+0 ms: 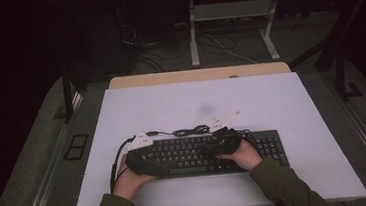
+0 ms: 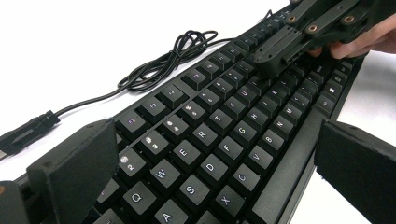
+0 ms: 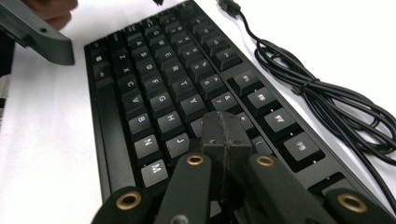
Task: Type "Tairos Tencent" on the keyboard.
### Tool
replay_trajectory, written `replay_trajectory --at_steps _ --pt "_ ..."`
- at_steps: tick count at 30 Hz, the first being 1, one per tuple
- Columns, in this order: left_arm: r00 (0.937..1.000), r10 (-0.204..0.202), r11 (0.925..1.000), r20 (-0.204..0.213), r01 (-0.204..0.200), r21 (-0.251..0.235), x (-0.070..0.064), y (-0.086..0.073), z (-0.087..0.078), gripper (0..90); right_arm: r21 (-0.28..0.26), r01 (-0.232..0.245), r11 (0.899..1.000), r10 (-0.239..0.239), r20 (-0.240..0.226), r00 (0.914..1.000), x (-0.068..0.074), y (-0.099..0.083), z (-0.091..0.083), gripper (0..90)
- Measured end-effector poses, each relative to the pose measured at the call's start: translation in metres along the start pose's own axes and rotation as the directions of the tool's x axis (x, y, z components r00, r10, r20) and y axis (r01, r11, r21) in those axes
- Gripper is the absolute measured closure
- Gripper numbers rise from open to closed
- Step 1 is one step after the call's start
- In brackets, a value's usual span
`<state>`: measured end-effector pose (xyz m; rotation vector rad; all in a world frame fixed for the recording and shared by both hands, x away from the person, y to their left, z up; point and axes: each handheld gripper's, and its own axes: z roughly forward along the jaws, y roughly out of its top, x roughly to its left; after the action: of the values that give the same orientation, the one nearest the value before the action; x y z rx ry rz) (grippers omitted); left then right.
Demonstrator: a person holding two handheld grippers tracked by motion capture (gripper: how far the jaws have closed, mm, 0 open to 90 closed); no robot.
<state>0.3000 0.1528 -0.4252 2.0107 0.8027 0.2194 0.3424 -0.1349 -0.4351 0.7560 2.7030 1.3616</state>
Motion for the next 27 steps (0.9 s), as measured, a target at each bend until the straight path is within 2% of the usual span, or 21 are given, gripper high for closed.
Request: replay_trajectory --at_steps 16,27 --pt "1.0000 0.001 1.0000 0.009 -0.001 0.006 -0.0003 -0.0005 0.0006 0.0 0.038 0.017 0.999 -0.017 0.015 0.9997 0.0015 -0.0020 0.0067 89.6" --pt "0.9999 0.007 1.0000 0.011 -0.007 0.007 0.0003 -0.0002 0.0007 0.0 0.021 0.009 1.000 -0.009 0.008 0.9999 0.0011 -0.0011 0.0035 89.5"
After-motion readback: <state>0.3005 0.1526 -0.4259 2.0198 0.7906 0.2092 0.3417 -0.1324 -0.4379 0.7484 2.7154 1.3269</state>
